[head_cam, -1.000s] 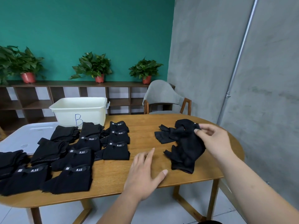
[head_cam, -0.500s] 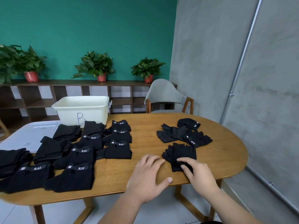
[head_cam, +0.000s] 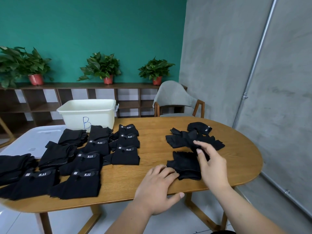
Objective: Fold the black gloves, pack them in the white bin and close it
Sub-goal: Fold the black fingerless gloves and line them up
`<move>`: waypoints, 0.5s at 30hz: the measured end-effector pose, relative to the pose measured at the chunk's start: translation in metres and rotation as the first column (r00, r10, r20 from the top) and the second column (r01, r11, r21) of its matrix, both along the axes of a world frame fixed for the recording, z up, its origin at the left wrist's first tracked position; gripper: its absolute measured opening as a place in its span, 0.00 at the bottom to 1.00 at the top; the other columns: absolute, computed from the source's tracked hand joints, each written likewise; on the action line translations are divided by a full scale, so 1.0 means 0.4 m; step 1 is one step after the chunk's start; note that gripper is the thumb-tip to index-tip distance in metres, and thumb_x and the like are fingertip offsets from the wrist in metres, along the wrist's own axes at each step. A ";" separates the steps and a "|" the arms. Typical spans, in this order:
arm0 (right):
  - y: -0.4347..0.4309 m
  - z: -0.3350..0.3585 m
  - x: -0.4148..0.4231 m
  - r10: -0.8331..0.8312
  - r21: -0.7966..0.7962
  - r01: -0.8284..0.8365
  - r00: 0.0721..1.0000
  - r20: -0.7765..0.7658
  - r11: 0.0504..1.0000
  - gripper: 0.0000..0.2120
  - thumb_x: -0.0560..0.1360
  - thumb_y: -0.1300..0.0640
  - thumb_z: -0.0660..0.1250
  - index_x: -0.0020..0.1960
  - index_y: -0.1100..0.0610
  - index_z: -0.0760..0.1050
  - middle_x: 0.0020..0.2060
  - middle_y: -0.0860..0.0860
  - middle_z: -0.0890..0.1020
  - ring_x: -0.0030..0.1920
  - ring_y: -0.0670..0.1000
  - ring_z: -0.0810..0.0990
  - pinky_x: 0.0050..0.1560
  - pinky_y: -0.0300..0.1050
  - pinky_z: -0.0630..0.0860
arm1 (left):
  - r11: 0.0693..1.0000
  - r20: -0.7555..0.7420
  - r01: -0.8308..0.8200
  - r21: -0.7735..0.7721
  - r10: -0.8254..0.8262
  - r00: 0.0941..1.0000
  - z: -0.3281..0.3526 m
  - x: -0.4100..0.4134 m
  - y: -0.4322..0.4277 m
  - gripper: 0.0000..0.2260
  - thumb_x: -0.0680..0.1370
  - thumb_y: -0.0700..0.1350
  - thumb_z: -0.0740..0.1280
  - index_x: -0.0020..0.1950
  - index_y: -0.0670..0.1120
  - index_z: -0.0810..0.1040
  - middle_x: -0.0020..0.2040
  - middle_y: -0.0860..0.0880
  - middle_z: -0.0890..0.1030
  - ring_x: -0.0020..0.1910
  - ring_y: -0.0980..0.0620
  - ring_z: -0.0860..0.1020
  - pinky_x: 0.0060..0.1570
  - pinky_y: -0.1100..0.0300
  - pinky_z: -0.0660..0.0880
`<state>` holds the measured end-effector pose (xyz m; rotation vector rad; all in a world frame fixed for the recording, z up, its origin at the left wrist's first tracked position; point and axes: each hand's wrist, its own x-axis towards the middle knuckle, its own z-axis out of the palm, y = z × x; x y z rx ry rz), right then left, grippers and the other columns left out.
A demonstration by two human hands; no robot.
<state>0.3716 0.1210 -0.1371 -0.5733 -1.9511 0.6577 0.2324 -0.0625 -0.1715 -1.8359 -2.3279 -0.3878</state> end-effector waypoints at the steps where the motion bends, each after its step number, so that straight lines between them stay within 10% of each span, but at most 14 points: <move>1: 0.000 -0.017 0.000 0.044 0.072 -0.050 0.996 0.082 0.996 0.15 0.83 0.58 0.67 0.67 0.44 0.79 0.63 0.35 0.80 0.62 0.35 0.79 0.62 0.33 0.75 | 1.000 -0.005 0.000 0.000 0.000 1.000 0.000 0.000 0.000 0.34 0.80 0.74 0.51 0.81 0.58 0.65 0.78 0.61 0.65 0.80 0.54 0.55 0.79 0.51 0.56; 5: 0.014 -0.130 0.003 0.116 0.236 -0.228 0.904 0.411 0.945 0.17 0.81 0.63 0.70 0.64 0.45 0.81 0.63 0.40 0.82 0.65 0.40 0.80 0.68 0.44 0.77 | 1.000 -0.005 0.008 -0.002 -0.008 1.000 0.000 0.001 -0.001 0.33 0.80 0.73 0.52 0.81 0.58 0.66 0.77 0.61 0.66 0.78 0.53 0.57 0.77 0.51 0.58; 15: 0.010 -0.134 -0.007 -0.084 0.535 -0.182 0.897 0.434 0.825 0.29 0.63 0.65 0.84 0.62 0.52 0.84 0.61 0.48 0.86 0.59 0.49 0.86 0.57 0.48 0.84 | 1.000 -0.030 0.007 -0.024 -0.008 1.000 -0.005 -0.003 0.005 0.33 0.80 0.73 0.52 0.80 0.57 0.67 0.76 0.60 0.66 0.77 0.53 0.59 0.76 0.51 0.61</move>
